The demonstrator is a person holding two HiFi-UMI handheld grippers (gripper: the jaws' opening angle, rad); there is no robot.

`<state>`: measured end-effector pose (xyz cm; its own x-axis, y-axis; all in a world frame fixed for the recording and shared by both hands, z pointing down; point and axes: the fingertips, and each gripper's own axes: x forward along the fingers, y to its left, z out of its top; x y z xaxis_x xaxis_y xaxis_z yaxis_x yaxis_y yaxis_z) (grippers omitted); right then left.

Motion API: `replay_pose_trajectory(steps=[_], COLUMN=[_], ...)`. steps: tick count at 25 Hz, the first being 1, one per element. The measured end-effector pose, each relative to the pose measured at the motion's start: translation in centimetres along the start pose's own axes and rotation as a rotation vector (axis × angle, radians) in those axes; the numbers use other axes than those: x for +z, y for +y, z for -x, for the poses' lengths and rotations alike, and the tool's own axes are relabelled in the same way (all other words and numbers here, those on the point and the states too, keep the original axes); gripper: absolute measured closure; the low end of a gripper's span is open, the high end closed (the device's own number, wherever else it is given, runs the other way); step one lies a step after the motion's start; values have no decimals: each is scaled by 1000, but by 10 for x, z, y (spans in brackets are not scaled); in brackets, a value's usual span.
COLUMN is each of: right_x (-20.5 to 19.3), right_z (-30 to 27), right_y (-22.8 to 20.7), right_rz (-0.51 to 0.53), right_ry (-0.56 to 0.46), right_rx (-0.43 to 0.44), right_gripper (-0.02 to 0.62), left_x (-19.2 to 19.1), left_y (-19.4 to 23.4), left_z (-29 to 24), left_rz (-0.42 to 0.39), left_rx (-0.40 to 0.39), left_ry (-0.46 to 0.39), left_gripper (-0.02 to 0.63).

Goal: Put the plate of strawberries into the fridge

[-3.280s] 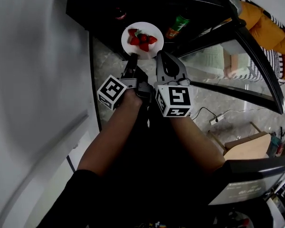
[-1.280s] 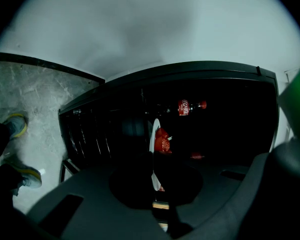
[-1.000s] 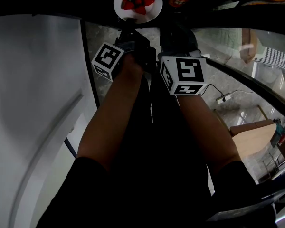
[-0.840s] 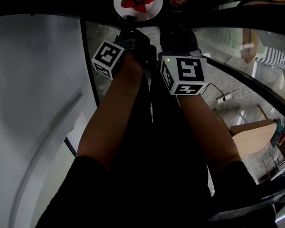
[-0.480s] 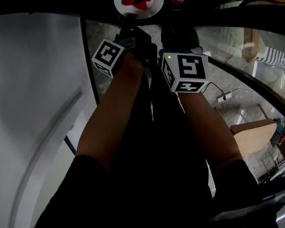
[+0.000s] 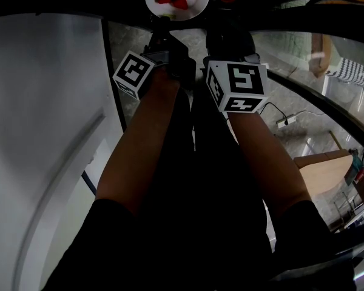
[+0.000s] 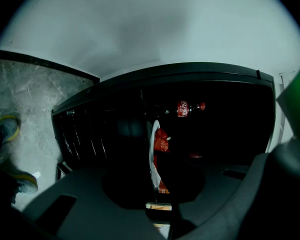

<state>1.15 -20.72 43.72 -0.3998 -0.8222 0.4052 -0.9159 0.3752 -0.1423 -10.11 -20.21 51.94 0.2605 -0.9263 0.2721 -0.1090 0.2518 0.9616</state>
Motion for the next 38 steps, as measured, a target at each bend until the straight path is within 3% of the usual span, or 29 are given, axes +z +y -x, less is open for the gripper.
replay_pose_trajectory(steps=[3,8,13,15,18,20,38], right_x=[0,-1,-3,-4,-4,-3,-10], right_z=[0,-2,-3,-3,-2,-1,-3], right_y=[-1,-2,0,1,1,2,0], right_rz=[-2,-4,-2,-1,-1,-1,-7], right_ry=[-1,-1,1,1,-1,-3,10], right_rx=[-3,-10,-8,-8,-8,-7,-7], right_gripper=[591,591,591,591,591,591,591], left_x=[4,5,-10,-16,-21,-29,-28], left_y=[-3,-9,-9,-11,-23,-32,-24], left_z=[6,13,18,20,21,19,-18], left_rz=[-144,-582,-877,-1024,-1318,-1435,-1474], left_rx=[-1,52,91,99,103,78,99], left_ry=[34,109,170,173,149,150,170], left_gripper=[558,561,601,601,603,604,603])
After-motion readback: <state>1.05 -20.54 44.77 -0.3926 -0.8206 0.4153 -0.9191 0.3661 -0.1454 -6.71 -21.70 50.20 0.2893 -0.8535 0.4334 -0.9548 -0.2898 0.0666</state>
